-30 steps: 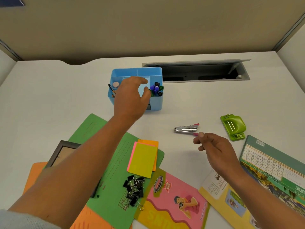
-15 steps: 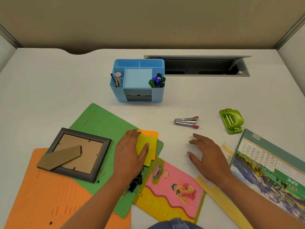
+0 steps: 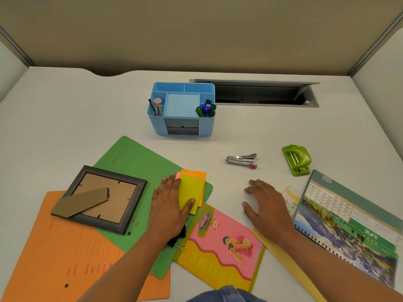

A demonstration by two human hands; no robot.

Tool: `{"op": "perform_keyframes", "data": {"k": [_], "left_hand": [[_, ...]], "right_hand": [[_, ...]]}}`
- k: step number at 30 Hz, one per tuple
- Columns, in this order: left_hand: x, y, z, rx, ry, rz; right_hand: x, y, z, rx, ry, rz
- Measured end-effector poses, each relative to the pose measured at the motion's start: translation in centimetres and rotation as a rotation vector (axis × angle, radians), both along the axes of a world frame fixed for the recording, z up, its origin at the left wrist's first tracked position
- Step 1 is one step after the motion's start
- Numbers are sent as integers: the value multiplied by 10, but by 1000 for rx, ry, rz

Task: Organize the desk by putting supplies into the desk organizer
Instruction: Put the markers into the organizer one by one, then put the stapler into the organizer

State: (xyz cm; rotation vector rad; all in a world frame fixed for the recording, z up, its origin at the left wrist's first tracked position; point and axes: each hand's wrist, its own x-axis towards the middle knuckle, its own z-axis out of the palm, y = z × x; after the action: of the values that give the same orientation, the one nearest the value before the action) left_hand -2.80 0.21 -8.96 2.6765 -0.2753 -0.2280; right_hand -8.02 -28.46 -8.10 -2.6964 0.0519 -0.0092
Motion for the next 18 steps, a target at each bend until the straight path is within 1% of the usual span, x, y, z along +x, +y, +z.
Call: {"op": "perform_keyframes", "data": {"k": [5,9,12,14,16,18], "left_hand": [[3,1,-1,0,36,-14],[4,3,-2,-33,46,-14],[6,1,2,-93,53,10],[10,1,7,-128,6,59],[17,3,11,-117,-52,114],[25,7,11,-106,-56,124]], "right_hand": [[30,-11,13,-19,-16,23],[64,-21,29,-81,-55,14],[87,-29,36,-119,6,24],[99,-32,38,-146,62,37],[107,-33,39,-173,108,51],[113,-33,39,-204,137,61]]}}
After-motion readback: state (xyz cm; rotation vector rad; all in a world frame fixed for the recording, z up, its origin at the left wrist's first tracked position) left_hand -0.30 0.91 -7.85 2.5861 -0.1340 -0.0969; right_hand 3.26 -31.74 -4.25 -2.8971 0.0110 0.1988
